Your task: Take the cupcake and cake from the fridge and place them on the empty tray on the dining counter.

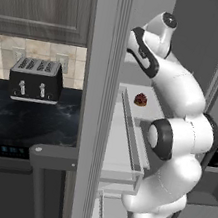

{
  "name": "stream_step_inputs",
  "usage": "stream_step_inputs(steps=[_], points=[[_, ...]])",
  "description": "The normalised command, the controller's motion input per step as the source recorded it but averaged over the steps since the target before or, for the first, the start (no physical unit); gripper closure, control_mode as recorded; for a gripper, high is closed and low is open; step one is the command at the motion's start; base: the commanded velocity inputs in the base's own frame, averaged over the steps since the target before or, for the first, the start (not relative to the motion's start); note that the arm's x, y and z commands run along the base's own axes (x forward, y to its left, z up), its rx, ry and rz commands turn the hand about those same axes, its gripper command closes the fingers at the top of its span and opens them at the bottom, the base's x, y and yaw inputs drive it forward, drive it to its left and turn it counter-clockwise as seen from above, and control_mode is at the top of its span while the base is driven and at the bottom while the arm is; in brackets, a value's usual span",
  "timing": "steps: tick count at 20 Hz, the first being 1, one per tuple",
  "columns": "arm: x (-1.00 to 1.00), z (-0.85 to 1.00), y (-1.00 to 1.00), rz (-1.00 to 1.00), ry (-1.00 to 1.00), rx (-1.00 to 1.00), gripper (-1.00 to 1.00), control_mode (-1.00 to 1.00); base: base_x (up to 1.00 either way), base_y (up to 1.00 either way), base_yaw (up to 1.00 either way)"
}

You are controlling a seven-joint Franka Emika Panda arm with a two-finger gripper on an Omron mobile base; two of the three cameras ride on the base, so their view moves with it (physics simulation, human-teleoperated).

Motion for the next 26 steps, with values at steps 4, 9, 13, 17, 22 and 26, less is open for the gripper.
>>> stream_step_inputs(steps=[4, 9, 13, 17, 22, 26], points=[[-1.0, 0.1, -0.29, 0.0, -0.01, 0.0, 1.0, -1.0, 0.0, 0.0, 0.0], [-1.0, 0.28, -0.1, 0.0, 0.0, 0.0, 1.0, -1.0, 0.0, 0.0, 0.0], [-1.0, 0.05, -0.33, 0.0, 0.0, 0.0, 1.0, -1.0, 0.0, 0.0, 0.0], [-1.0, -0.03, -0.29, 0.0, 0.0, 0.0, 1.0, -1.0, 0.0, 0.0, 0.0], [-1.0, -0.22, -0.03, 0.0, 0.0, 0.0, 1.0, -1.0, 0.0, 0.0, 0.0], [-1.0, -0.28, -0.11, 0.0, 0.02, 0.0, 1.0, -1.0, 0.0, 0.0, 0.0]])
